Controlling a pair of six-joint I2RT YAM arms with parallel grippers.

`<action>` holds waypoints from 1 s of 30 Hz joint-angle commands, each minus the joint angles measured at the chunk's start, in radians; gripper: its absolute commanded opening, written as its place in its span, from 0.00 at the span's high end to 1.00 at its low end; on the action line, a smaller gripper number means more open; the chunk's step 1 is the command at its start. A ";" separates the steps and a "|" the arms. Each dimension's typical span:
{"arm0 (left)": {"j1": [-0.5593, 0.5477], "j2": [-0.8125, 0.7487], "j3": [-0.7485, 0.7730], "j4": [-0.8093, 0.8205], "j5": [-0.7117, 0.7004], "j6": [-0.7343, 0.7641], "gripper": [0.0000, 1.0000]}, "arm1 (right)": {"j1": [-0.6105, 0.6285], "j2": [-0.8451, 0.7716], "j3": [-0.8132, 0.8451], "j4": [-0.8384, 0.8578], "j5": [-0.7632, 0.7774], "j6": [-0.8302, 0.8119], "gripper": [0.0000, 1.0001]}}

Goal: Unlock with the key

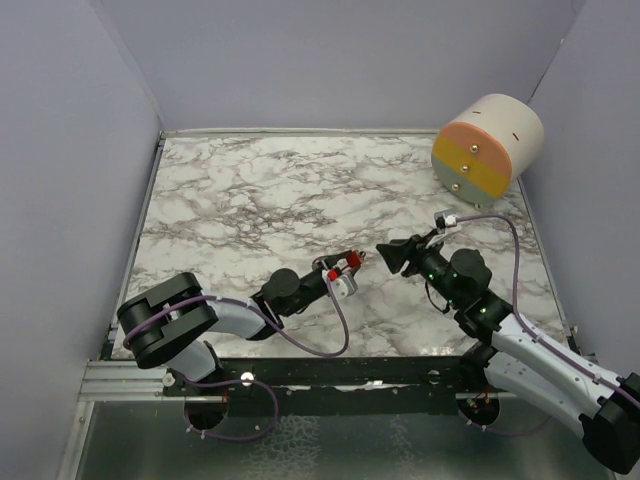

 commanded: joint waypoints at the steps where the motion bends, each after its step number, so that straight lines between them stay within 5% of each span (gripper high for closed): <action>1: -0.019 -0.024 0.018 -0.044 -0.034 0.070 1.00 | 0.000 -0.013 -0.004 -0.007 0.021 -0.028 0.55; 30: -0.057 -0.026 0.049 -0.052 -0.057 0.053 1.00 | 0.000 0.062 -0.037 0.152 -0.226 -0.012 0.70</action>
